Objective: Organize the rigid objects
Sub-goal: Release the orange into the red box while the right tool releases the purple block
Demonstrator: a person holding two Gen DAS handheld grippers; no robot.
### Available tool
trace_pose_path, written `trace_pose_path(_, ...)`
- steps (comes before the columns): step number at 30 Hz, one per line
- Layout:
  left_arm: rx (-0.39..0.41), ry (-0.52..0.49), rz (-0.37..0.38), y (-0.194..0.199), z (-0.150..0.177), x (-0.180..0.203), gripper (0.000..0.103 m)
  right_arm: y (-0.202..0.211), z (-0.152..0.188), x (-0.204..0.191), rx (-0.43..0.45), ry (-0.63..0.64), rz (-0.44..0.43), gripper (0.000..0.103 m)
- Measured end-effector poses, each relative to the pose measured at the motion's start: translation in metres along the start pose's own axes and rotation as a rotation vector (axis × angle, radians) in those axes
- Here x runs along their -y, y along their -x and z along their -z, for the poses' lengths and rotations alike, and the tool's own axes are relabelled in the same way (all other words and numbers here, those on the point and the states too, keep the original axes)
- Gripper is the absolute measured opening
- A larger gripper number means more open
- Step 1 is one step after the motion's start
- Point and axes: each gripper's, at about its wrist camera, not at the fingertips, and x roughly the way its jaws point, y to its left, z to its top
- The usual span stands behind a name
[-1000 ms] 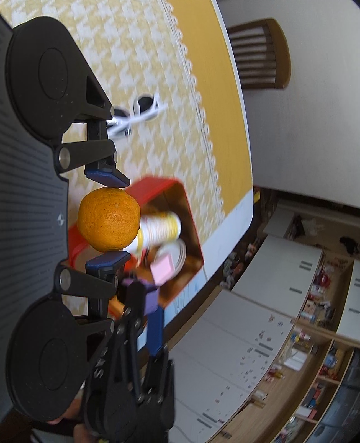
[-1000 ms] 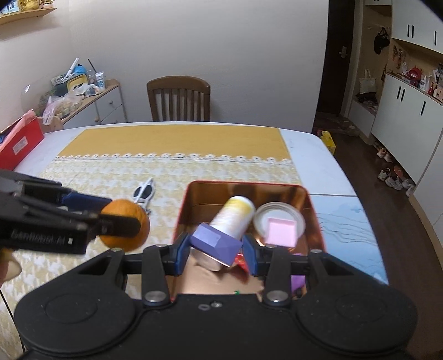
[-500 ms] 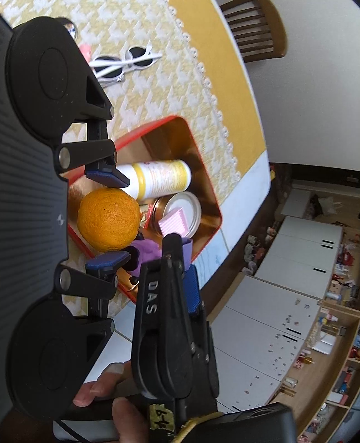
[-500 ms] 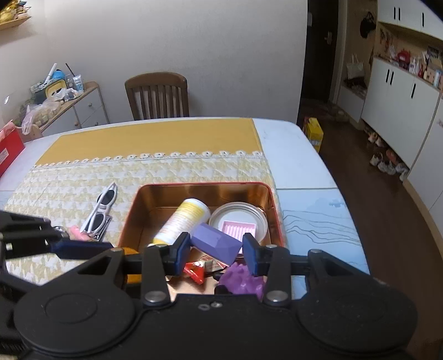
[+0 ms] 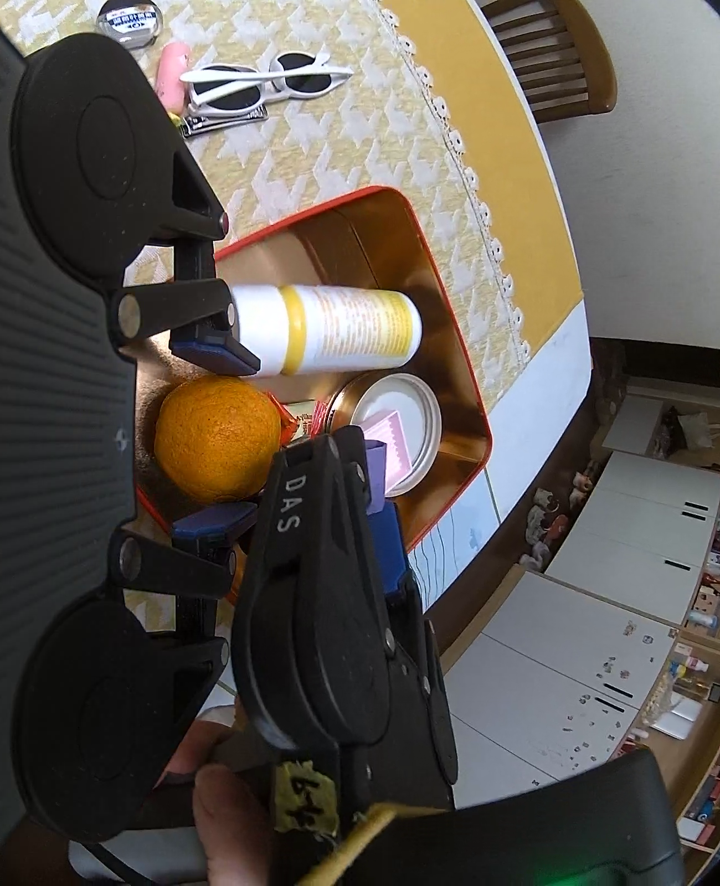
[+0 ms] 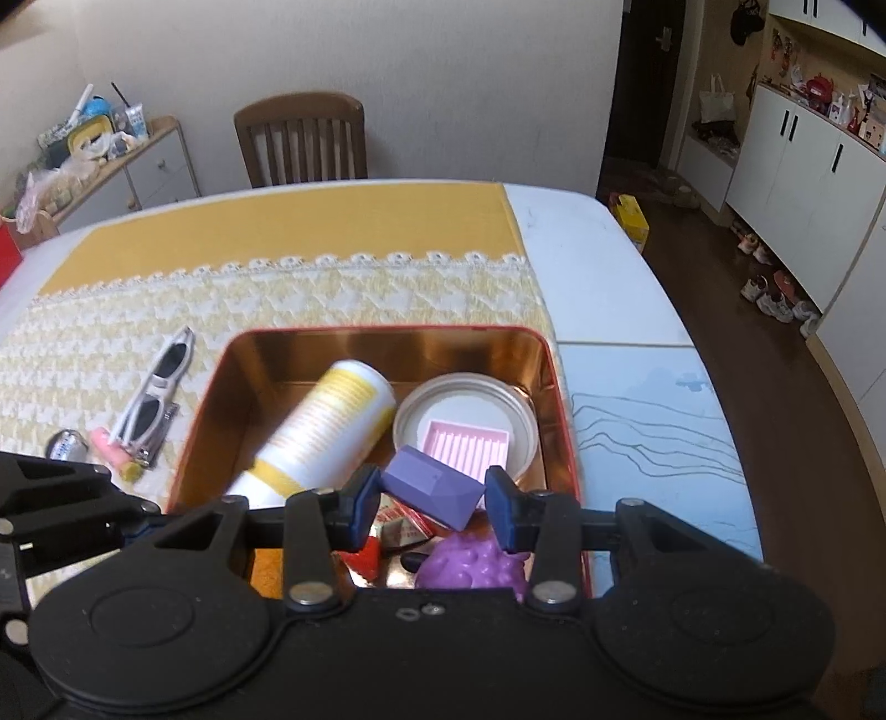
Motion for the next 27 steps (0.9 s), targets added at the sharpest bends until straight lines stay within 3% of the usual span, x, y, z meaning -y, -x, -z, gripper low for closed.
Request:
trace_pose_path(16, -0.032, 0.035, -0.009, -0.012, -0.002, -0.007, 0.050, -0.016, 0.004, 0.004, -0.056, -0.009, 0.017, 0.042)
trace_pose_path(27, 0.005, 0.029, 0.015, 0.005, -0.001, -0.006, 0.050, 0.001, 0.003, 0.004, -0.036, -0.037, -0.002, 0.051)
